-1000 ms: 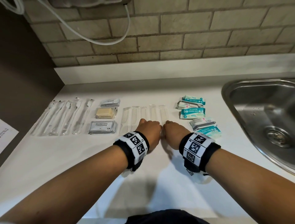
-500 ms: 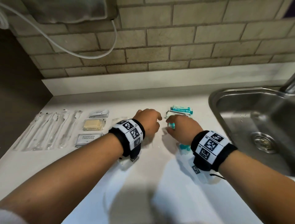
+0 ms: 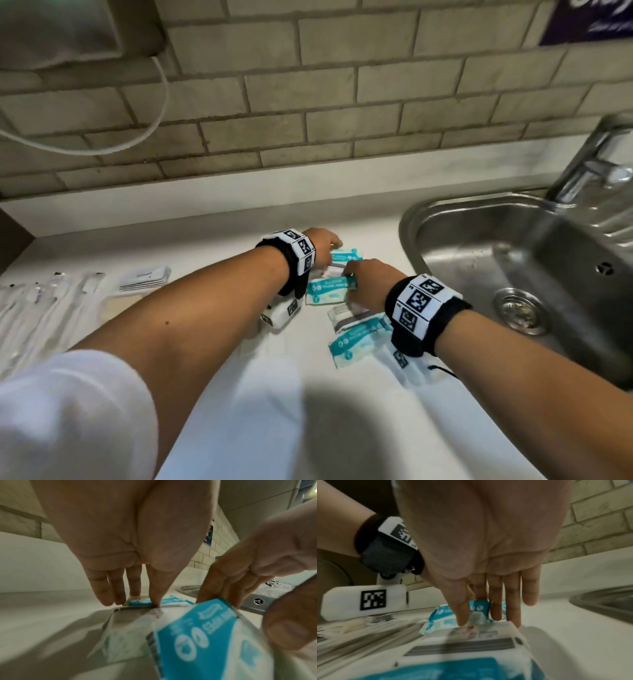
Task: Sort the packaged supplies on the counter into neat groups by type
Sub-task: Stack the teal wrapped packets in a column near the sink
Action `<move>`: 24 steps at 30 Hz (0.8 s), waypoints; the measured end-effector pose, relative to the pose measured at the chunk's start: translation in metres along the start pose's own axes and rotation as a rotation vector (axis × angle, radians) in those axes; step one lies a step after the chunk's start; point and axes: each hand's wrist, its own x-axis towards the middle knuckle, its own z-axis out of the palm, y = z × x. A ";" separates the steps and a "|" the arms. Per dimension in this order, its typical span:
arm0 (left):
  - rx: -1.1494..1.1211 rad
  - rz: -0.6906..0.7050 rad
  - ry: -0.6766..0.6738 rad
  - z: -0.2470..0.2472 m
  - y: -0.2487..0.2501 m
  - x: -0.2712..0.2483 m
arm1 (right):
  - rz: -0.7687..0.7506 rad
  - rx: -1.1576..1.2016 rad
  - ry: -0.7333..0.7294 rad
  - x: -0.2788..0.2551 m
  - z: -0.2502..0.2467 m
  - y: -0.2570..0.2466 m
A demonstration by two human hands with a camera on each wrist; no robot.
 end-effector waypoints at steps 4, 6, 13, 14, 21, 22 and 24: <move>0.008 -0.039 -0.021 -0.002 -0.007 0.008 | -0.030 0.034 -0.013 0.006 0.003 0.010; -0.015 -0.058 -0.051 -0.005 -0.009 0.007 | -0.043 0.040 -0.033 0.010 0.001 0.012; -0.202 -0.052 -0.011 0.000 -0.013 0.003 | -0.087 0.030 -0.087 0.017 -0.004 0.013; -0.219 -0.050 -0.007 0.002 -0.015 0.001 | -0.099 0.043 -0.099 0.019 -0.003 0.013; -0.375 -0.097 0.083 0.002 -0.032 -0.006 | -0.176 0.164 -0.119 0.021 -0.012 0.028; -0.383 -0.111 0.091 0.002 -0.035 -0.006 | -0.192 0.160 -0.120 0.020 -0.014 0.029; -0.379 -0.137 0.093 0.002 -0.039 -0.004 | -0.219 0.141 -0.138 0.020 -0.016 0.029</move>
